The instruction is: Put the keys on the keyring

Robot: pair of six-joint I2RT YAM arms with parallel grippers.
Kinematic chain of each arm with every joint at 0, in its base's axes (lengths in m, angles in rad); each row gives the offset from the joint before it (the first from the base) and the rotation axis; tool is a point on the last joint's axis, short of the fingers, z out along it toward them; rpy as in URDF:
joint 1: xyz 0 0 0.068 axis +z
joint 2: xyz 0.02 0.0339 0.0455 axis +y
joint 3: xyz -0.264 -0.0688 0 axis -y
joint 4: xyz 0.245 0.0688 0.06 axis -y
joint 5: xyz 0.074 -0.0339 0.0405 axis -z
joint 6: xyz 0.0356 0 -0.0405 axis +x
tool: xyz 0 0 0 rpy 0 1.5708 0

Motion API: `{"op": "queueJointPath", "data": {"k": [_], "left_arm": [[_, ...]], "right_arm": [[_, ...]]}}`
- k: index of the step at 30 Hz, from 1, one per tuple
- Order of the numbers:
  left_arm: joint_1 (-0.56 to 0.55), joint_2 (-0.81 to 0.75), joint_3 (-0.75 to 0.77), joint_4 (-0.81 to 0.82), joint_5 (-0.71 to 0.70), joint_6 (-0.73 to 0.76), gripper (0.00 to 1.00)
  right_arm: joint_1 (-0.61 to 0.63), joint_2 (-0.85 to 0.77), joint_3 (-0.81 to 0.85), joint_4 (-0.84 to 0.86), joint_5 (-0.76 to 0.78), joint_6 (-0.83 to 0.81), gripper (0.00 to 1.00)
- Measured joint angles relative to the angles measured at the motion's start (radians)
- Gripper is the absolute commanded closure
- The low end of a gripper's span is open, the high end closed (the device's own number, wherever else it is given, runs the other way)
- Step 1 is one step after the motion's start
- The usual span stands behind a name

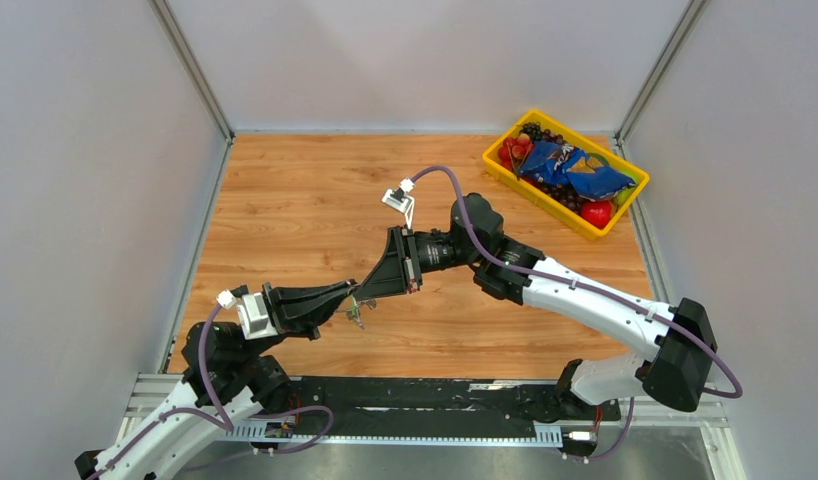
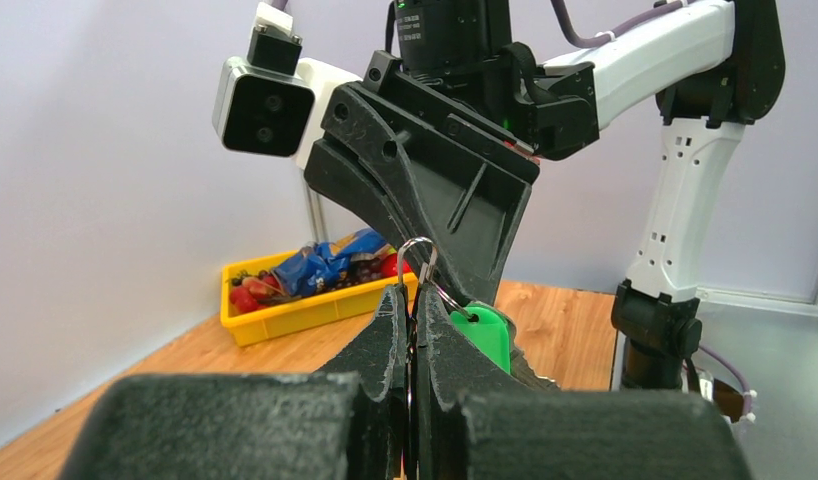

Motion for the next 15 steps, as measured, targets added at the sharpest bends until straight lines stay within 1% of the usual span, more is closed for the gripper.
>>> {"op": "queueJointPath", "data": {"k": [15], "left_arm": [[0.0,0.0,-0.005,0.008,-0.017,0.005,0.99]], "right_arm": [[0.006,0.005,0.019,-0.001,0.025,0.008,1.0]]}}
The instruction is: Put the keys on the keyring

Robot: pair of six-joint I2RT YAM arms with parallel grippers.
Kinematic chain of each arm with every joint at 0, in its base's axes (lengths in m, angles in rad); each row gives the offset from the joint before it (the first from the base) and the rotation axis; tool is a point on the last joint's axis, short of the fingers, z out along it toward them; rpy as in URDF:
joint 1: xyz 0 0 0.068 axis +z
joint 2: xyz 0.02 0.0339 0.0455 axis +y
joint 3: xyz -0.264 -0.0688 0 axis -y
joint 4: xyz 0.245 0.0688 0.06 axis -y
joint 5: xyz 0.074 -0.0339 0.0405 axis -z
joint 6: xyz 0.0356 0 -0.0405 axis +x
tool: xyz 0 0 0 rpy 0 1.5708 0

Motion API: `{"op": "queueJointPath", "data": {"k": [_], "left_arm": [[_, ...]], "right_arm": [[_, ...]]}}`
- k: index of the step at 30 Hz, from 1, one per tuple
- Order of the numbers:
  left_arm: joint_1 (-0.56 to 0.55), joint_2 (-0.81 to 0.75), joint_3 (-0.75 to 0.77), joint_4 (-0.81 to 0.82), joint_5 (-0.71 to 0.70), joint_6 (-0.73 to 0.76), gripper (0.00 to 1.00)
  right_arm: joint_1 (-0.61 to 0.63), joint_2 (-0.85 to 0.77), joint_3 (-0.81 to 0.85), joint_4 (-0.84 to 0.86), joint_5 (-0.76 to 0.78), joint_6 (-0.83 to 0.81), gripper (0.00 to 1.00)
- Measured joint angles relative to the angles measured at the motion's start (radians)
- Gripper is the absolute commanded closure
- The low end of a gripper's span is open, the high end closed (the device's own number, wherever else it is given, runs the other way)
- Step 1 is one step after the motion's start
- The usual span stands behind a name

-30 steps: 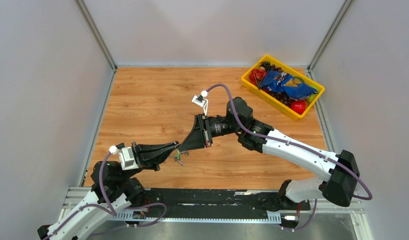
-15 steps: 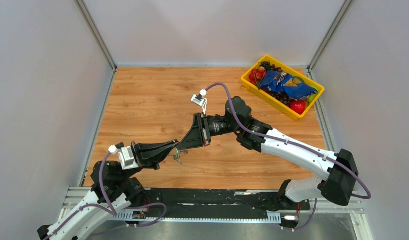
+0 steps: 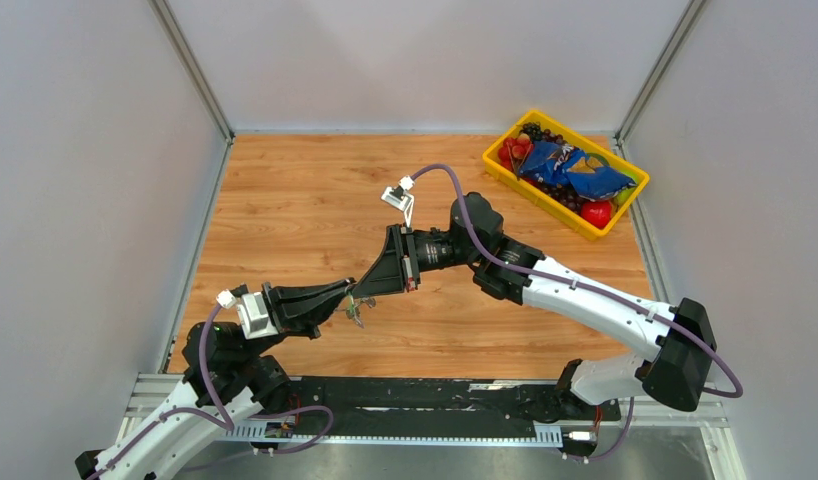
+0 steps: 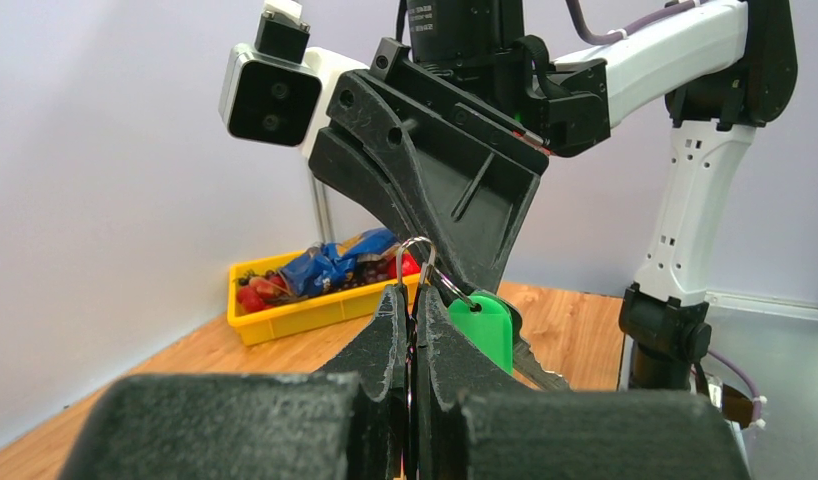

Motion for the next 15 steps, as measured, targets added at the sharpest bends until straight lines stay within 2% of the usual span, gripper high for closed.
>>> {"op": "queueJointPath", "data": {"k": [15], "left_arm": [[0.0,-0.011,-0.001,0.0,-0.013,0.017,0.99]], "right_arm": [[-0.001,-0.013,-0.029,0.009,0.038,0.048,1.0]]}}
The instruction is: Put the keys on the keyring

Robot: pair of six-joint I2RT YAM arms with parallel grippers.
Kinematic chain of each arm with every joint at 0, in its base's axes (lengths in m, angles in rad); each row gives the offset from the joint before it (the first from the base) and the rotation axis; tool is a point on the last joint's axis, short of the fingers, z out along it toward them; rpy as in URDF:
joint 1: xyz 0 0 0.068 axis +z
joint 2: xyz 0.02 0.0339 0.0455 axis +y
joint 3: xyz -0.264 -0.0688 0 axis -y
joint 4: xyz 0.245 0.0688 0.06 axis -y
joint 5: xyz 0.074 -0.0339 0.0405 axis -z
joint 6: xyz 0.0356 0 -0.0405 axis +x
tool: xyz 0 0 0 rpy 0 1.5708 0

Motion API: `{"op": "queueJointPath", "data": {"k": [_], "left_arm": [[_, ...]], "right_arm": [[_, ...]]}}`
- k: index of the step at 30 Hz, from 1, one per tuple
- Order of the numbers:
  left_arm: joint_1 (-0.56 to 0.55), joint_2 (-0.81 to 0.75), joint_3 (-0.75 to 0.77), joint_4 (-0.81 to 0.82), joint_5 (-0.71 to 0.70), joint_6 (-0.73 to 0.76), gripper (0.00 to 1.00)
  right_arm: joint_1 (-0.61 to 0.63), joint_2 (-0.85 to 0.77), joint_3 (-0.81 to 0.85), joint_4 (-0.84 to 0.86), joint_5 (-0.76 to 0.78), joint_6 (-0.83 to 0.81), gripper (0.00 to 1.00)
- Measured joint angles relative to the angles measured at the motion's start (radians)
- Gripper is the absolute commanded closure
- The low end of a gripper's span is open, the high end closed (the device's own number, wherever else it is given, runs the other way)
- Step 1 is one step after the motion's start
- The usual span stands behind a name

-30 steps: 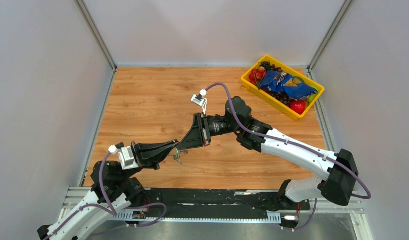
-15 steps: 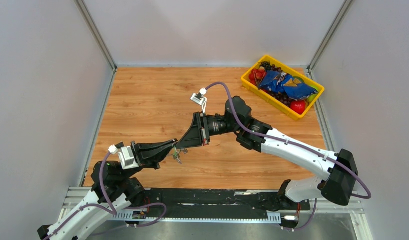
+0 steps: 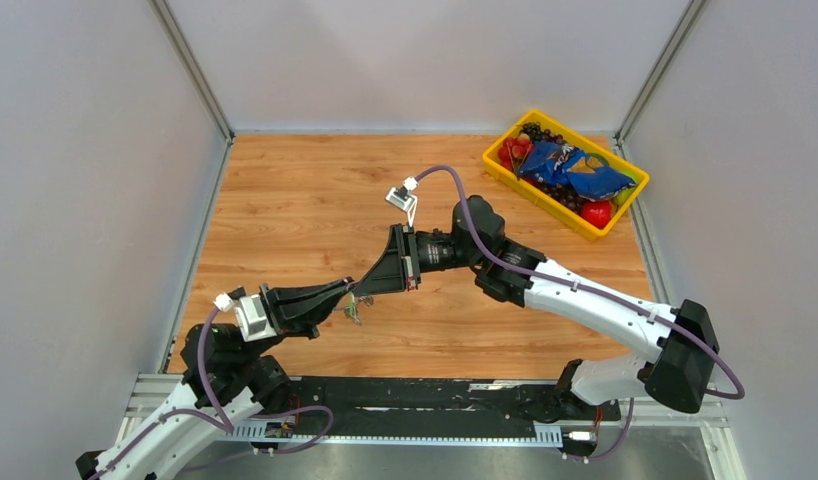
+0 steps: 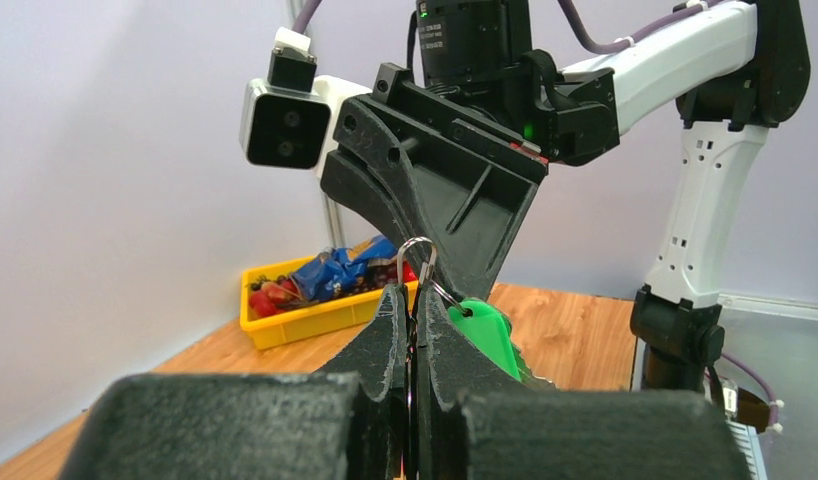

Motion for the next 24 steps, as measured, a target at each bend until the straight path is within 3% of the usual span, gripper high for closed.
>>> {"op": "queueJointPath", "data": {"k": [24], "left_arm": [[0.0,-0.005,0.0,-0.001,-0.013,0.031,0.99]], "right_arm": [[-0.008,-0.011,-0.01,0.013,0.027,0.063,1.0]]}}
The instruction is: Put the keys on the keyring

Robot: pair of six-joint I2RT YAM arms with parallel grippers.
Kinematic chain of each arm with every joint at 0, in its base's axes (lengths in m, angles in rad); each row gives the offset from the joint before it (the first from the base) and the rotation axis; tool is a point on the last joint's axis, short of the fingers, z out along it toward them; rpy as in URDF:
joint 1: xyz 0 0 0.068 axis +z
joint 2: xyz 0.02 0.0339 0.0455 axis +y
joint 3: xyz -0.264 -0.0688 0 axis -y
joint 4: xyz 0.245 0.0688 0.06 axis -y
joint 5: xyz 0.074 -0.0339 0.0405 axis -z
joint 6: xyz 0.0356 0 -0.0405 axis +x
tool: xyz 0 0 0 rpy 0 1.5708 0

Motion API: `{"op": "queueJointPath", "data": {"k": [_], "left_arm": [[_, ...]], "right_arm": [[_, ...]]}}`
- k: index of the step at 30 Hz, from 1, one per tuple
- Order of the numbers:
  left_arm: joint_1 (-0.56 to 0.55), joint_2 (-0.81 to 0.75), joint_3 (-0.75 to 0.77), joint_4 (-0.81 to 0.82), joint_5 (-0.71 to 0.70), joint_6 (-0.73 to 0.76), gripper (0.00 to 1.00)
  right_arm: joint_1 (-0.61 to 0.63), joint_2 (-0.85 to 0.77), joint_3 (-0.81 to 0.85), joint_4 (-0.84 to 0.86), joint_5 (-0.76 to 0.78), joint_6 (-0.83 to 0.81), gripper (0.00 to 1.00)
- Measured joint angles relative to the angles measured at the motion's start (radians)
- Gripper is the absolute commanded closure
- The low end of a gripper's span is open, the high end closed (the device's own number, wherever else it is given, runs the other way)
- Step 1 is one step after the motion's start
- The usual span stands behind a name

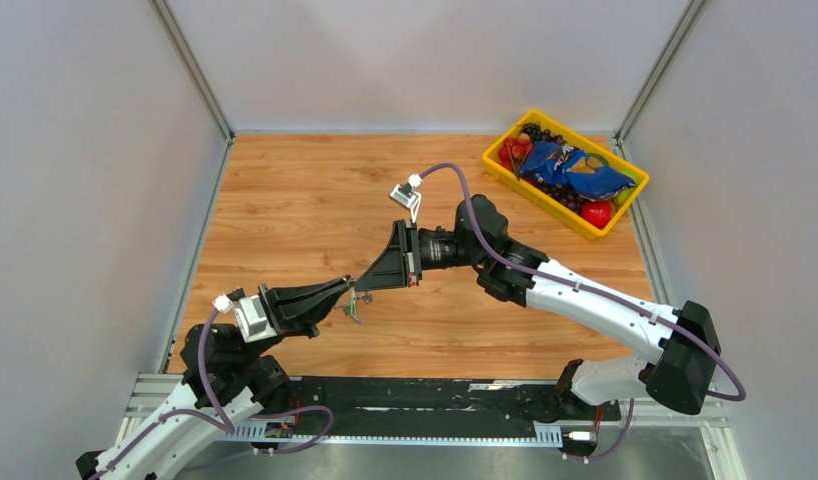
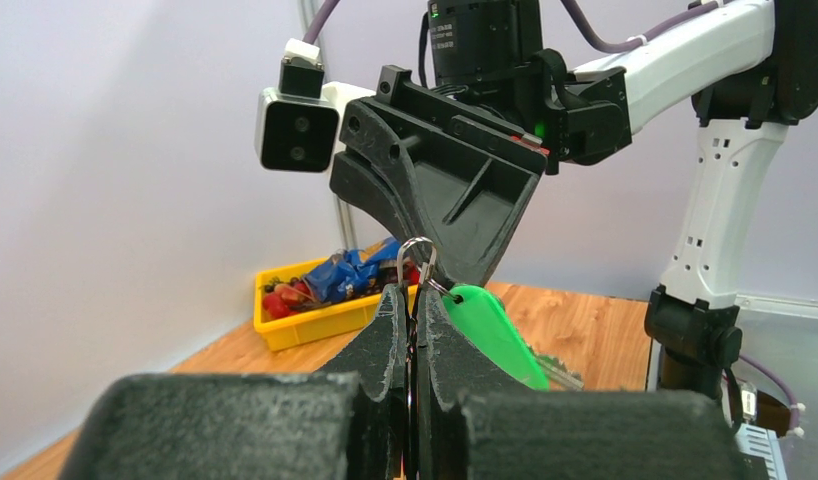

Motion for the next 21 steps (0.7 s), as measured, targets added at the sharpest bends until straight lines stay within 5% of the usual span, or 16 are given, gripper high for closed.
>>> {"op": "queueJointPath", "data": {"k": [21], "left_arm": [[0.0,0.0,0.0,0.0,-0.019,0.007,0.99]], "right_arm": [[0.02,0.016,0.034,-0.04,0.009,0.001,1.0]]}}
